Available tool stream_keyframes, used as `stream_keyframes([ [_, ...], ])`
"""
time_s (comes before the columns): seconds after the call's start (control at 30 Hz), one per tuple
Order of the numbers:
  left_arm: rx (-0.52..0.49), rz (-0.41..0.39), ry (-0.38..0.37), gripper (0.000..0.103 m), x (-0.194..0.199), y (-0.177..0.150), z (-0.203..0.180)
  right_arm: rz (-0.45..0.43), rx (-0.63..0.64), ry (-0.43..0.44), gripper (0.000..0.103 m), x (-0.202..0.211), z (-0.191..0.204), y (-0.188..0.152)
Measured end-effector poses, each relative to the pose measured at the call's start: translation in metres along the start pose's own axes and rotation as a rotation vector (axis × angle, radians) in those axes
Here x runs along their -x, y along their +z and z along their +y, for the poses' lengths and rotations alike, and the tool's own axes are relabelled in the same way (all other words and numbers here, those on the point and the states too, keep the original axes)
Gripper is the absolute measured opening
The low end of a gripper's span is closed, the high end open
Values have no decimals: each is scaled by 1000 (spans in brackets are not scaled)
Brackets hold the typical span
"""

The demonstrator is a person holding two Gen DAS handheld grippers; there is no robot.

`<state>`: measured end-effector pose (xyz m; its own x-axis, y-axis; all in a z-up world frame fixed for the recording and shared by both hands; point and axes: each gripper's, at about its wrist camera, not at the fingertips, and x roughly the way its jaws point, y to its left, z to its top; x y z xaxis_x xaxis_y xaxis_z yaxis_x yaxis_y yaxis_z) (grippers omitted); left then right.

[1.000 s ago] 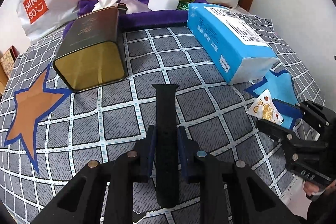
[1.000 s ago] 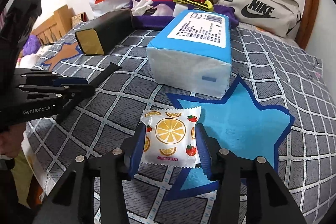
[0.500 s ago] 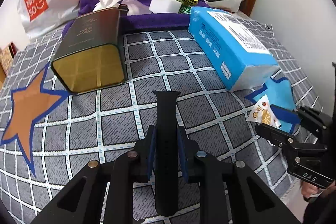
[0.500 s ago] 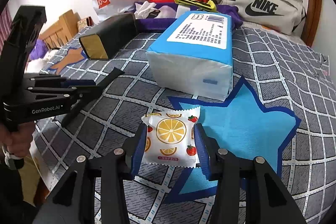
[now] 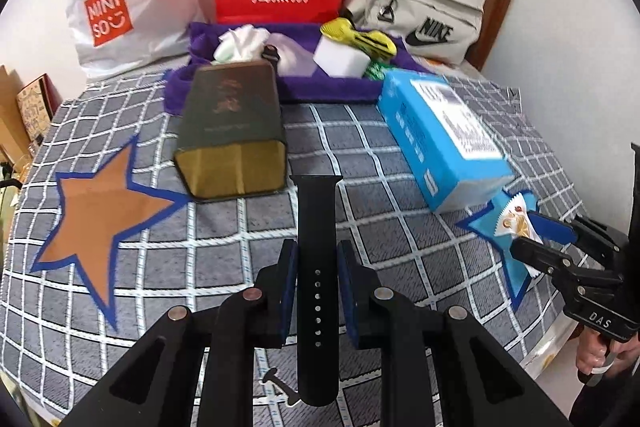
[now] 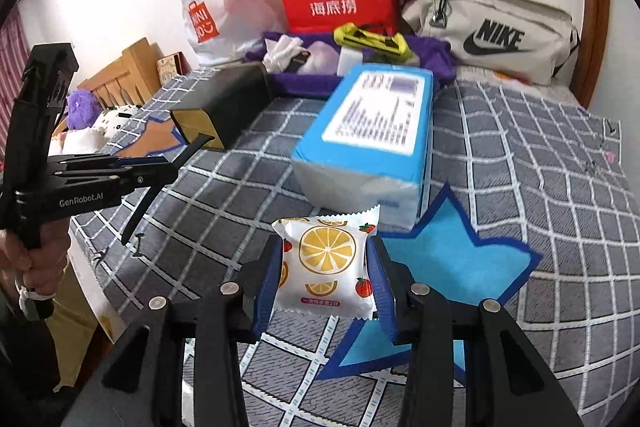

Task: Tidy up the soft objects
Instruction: 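Lift and carry the snack packet with the right gripper over the purple towel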

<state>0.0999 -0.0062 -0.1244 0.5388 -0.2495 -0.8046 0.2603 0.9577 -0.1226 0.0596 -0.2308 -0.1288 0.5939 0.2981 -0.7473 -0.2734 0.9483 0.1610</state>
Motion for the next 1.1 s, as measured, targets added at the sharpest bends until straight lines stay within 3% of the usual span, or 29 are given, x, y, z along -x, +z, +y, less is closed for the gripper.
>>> stream_keyframes([
  [0.63,87,-99,49,19,45,41,34,-79,56,18,42,22,13,61],
  [1.1,95,-113,58,19,45,81,41,-79,67,-1,42,7,2,109],
])
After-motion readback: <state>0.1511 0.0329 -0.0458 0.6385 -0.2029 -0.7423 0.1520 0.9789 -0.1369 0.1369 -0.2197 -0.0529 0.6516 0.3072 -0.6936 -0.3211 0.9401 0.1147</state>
